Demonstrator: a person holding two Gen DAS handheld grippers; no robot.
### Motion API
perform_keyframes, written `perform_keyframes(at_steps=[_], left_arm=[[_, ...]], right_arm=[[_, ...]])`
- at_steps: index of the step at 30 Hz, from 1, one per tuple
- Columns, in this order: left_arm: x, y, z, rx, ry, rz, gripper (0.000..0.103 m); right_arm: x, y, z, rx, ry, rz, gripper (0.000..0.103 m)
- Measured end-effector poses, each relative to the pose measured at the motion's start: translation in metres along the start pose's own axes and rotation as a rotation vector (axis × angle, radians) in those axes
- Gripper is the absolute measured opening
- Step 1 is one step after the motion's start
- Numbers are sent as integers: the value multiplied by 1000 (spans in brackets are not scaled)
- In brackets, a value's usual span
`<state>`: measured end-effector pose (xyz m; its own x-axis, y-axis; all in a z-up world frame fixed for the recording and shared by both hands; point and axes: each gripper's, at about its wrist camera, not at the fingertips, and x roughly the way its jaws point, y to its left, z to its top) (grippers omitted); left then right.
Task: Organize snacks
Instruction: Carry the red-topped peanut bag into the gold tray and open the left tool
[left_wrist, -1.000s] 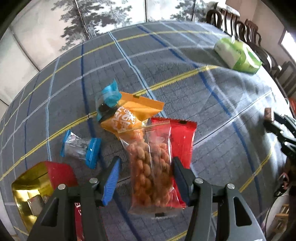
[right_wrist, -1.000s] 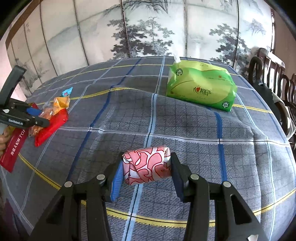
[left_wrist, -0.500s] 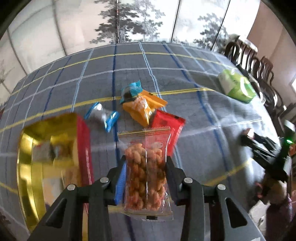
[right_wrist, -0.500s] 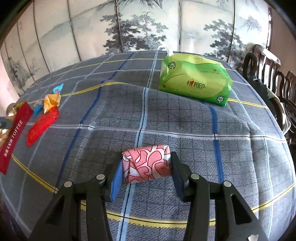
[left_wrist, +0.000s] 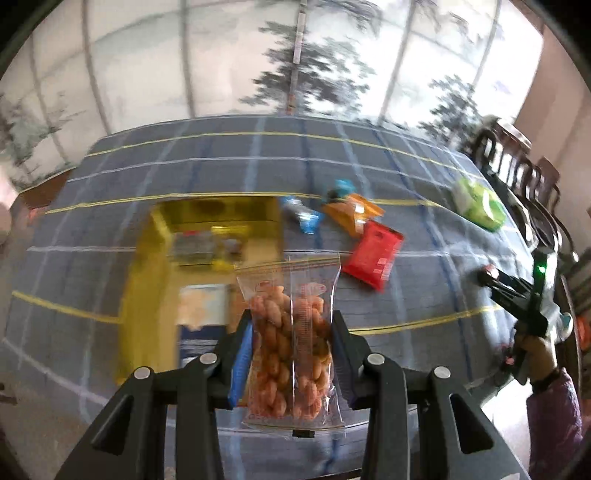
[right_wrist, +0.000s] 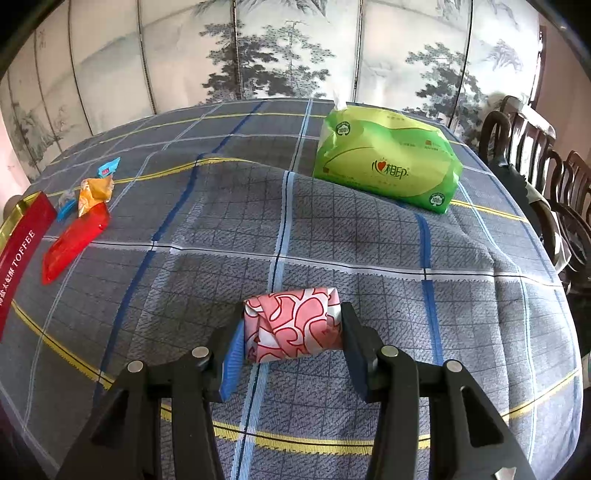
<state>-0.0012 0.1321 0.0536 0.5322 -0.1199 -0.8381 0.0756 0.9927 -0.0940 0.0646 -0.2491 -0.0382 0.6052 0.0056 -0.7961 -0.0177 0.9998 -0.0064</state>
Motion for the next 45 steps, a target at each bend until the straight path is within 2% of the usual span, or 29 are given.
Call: perform_keyframes(at_steps=[6, 10, 19, 27, 45], left_arm=[[-5, 48, -4, -71, 0, 48, 39], [3, 58, 2, -75, -1, 62, 39], [54, 59, 36, -80, 34, 50, 39], [98, 60, 61, -102, 66, 71, 39], [148, 49, 82, -119, 120, 61, 39]], right_arm=[[0, 0, 0, -2, 0, -3, 44], [0, -1, 0, -2, 0, -2, 44], [0, -1, 0, -1, 0, 0, 44], [0, -1, 0, -1, 0, 0, 44], [0, -1, 0, -1, 0, 1, 44]])
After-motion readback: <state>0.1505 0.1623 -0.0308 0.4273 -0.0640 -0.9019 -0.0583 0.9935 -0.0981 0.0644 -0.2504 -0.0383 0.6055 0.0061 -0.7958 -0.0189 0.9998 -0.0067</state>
